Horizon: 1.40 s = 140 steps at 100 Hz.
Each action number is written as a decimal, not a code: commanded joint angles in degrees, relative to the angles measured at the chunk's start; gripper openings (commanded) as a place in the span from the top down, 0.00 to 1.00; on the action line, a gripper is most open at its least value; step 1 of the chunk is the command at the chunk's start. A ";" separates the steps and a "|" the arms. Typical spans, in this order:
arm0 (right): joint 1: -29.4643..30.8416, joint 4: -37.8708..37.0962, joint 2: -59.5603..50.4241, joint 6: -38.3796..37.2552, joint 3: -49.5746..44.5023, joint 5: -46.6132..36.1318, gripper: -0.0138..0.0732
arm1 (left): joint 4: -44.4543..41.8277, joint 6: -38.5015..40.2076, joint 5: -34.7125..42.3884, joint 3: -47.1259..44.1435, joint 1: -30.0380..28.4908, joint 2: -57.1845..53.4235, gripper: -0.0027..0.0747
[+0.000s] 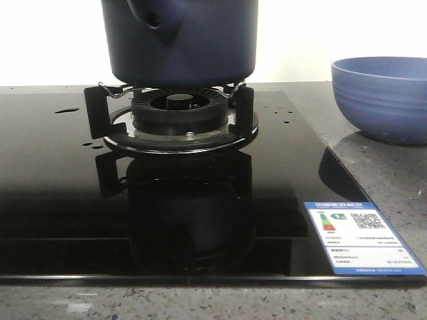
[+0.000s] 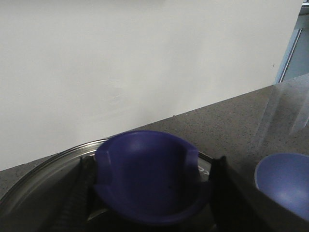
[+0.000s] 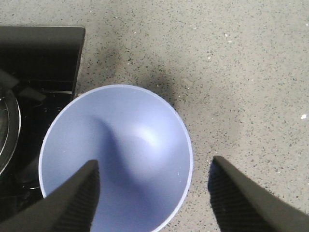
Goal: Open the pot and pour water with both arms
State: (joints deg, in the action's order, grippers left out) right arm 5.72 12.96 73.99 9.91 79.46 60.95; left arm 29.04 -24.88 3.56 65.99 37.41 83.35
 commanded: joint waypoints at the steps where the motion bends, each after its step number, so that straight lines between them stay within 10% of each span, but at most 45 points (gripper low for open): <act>1: 0.38 0.87 -1.80 0.25 1.84 -2.33 0.34 | 0.24 0.00 6.86 1.99 0.46 -1.54 0.44; 113: 0.38 1.29 -1.92 0.25 1.84 -2.01 0.34 | -4.18 0.00 4.63 1.99 0.21 -11.45 0.21; 127: 0.38 3.76 -2.46 0.36 1.84 -3.68 0.35 | -7.64 0.00 4.26 1.99 0.07 -14.86 0.30; 140: 0.38 10.80 -3.05 0.69 1.57 -7.00 0.50 | -7.52 0.00 2.08 1.99 -2.90 -17.24 0.64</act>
State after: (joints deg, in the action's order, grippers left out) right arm 5.72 18.08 73.22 9.91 79.46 59.35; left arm 21.89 -24.88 3.37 65.99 36.45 68.86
